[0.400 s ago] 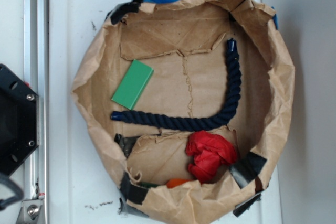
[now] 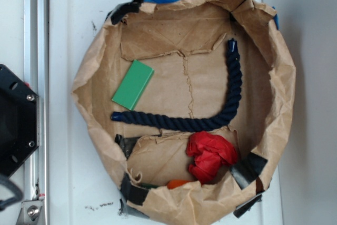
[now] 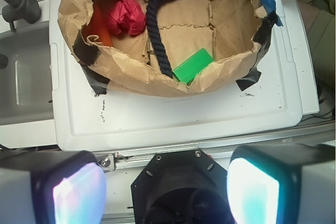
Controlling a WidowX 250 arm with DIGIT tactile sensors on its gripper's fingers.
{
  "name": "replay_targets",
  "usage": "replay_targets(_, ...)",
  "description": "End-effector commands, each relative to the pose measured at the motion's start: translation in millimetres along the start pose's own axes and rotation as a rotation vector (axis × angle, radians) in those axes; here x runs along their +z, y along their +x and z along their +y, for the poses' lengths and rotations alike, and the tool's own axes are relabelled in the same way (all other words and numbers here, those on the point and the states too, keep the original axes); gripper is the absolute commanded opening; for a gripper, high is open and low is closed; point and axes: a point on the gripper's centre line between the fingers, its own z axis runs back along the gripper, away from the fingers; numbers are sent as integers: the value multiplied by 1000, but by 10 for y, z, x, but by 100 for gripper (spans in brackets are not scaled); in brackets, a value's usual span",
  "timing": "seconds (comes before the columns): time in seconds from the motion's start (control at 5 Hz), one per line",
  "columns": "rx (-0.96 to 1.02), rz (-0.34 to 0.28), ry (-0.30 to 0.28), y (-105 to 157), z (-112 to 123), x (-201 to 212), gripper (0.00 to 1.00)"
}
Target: Grab the blue rope.
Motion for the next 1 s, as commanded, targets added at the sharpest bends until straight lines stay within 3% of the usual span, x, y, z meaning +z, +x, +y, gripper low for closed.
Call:
replay_targets(0.0,176,-82,59,733,18,-311,100)
replay_targets(0.2,297,-150,20,1026,31,-517,100)
replay_targets(0.8,297,-150,20,1026,31,-517,100)
